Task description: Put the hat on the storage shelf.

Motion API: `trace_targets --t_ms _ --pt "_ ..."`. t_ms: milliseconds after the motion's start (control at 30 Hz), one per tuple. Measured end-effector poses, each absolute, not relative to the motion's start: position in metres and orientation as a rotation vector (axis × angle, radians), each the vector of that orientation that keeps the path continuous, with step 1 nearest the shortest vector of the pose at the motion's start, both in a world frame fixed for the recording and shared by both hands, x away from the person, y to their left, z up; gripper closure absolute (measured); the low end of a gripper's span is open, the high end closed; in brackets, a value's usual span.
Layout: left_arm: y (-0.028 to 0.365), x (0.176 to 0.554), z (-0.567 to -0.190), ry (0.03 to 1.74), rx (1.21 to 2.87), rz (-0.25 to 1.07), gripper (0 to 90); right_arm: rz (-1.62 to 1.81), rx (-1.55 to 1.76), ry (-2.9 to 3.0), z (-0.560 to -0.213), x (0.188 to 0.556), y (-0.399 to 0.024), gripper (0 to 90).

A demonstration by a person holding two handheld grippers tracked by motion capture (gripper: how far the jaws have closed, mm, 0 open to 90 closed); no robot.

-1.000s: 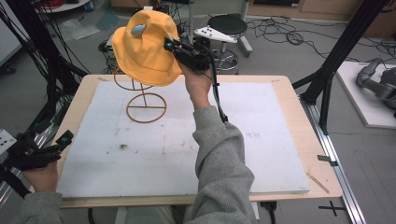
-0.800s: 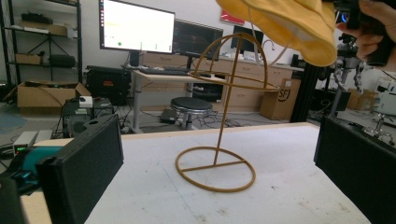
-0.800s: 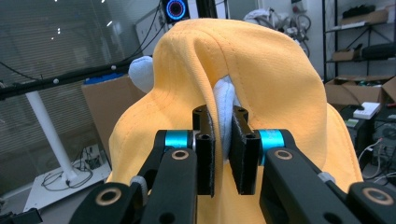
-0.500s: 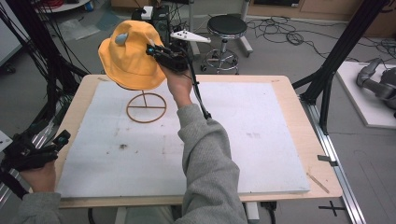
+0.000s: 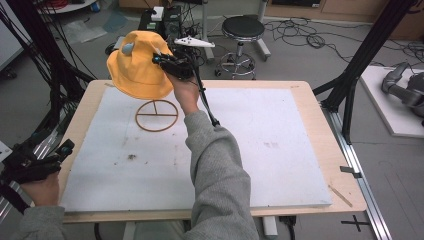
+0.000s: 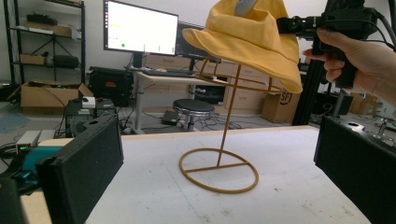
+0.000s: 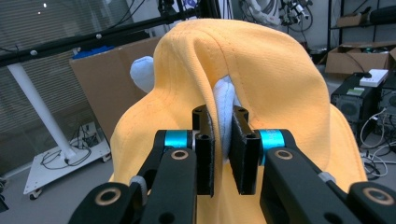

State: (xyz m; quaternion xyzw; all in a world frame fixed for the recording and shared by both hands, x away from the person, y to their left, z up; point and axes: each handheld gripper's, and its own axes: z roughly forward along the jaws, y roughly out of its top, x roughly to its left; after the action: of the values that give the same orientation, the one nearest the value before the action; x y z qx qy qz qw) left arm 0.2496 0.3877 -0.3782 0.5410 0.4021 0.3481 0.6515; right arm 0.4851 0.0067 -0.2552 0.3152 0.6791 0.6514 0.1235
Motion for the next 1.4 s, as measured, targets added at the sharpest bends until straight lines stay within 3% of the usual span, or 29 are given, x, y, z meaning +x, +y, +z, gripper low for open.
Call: trace_targets --t_ms 733,1000,1200,1400 --pt "0.39 0.248 -0.379 0.916 1.213 0.798 1.7 1.872 0.965 2.009 -0.267 0.492 0.008 79.3" --pt "0.389 0.248 -0.378 0.91 1.219 0.799 1.7 1.877 0.966 2.003 -0.267 0.491 0.009 68.4" --pt "0.389 0.248 -0.378 0.913 1.215 0.799 1.7 1.867 0.979 2.001 -0.267 0.491 0.008 47.8" --pt "0.388 0.248 -0.378 0.909 1.218 0.8 1.7 1.869 0.984 1.974 -0.266 0.49 0.007 36.0"
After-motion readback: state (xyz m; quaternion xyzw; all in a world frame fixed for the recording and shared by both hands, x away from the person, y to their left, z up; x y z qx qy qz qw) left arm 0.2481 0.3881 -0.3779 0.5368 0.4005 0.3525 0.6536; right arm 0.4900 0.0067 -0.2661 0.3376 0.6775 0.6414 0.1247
